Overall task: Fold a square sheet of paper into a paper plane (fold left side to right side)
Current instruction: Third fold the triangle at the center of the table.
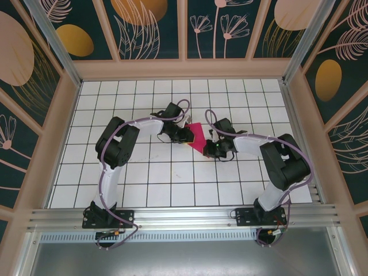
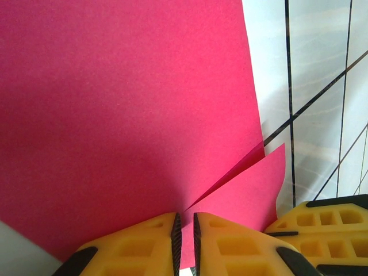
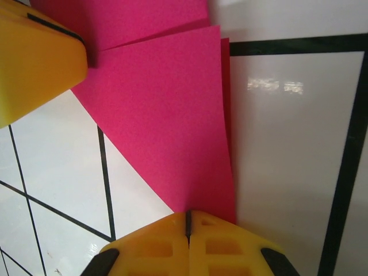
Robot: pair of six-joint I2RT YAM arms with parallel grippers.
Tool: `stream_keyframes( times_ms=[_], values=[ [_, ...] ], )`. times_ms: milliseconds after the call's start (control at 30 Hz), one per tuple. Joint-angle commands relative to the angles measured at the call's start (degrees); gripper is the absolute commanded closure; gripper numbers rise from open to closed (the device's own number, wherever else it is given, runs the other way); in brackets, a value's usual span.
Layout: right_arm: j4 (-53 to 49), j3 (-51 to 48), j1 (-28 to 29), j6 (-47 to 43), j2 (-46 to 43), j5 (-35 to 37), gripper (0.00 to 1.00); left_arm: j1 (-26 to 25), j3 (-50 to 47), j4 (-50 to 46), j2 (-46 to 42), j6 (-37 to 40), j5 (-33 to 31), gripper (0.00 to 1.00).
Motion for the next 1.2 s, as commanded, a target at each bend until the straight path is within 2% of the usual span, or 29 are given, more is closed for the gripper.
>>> stream_keyframes(
  times_ms=[0, 167, 433, 700, 1167],
  values=[
    [-1.7, -1.0, -0.1, 2.1, 0.9, 2.7, 1.00, -0.3, -1.0, -1.9, 3.3, 2.2, -7.4, 0.81],
    [-2.4, -3.6, -0.5, 2.7, 2.0, 3.2, 1.00, -0.3, -1.0, -1.4, -1.6, 2.1, -6.9, 0.78],
    [-0.3, -6.3, -0.8, 3.5, 1.9, 3.2, 1.00, -1.4, -5.5, 2.6, -10.2, -1.2, -3.7, 0.80],
    [0.0, -5.9, -0.9, 2.9, 2.1, 3.0, 1.00, -6.3, -6.2, 5.7, -7.8, -4.1, -1.8, 0.82],
    [-0.2, -6.0, -0.9, 3.0, 2.1, 3.2, 1.00, -7.4, -4.5, 5.7, -2.3, -4.6, -2.6, 0.83]
  ],
)
